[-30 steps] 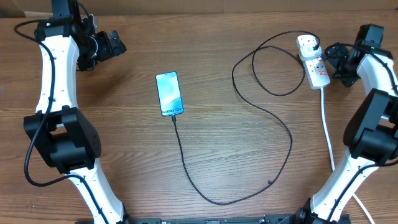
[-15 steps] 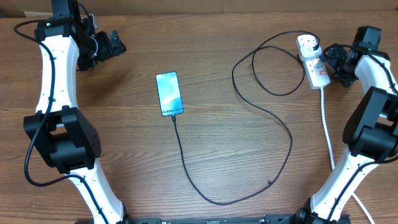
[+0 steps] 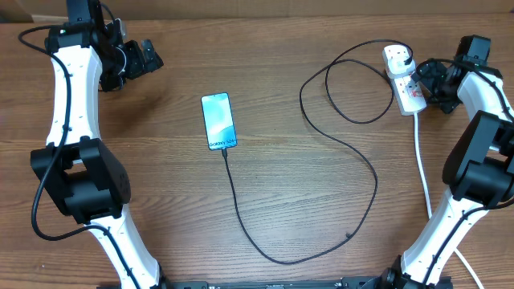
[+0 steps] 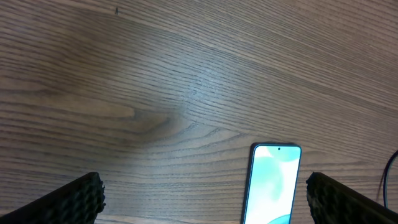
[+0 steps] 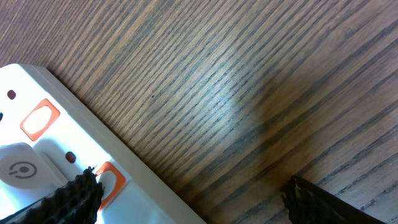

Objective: Plug charger to phone and switch on socket

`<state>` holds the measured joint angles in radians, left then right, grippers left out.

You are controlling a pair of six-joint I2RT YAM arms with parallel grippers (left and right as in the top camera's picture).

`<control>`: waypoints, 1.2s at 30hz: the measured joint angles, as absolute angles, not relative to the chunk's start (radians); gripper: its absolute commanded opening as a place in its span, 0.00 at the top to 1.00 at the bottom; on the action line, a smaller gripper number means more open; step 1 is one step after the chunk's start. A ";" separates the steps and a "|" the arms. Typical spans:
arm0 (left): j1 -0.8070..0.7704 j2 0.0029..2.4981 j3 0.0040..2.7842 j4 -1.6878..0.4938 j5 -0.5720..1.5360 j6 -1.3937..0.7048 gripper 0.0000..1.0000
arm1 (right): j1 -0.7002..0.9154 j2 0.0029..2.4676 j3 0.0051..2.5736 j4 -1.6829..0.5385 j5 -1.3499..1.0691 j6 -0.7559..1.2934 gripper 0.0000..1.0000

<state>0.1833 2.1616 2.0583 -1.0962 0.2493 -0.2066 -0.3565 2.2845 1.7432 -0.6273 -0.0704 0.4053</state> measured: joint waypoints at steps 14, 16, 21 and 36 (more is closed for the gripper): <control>0.183 2.162 2.058 -1.096 0.249 -0.207 0.00 | -0.339 2.284 1.752 -0.656 -0.063 0.390 0.07; 0.183 2.162 2.058 -1.096 0.249 -0.207 0.00 | -0.339 2.284 1.752 -0.655 -0.059 0.402 0.07; 0.183 2.162 2.058 -1.096 0.250 -0.207 0.00 | -0.342 2.285 1.752 -0.617 -0.053 0.469 0.08; 0.183 2.162 2.058 -1.096 0.249 -0.207 0.00 | -0.347 2.290 1.752 -0.624 -0.071 0.494 0.08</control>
<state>0.1833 2.1616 2.0583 -1.0962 0.2493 -0.2070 -0.3470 2.2902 1.7523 -0.6235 -0.0711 0.4938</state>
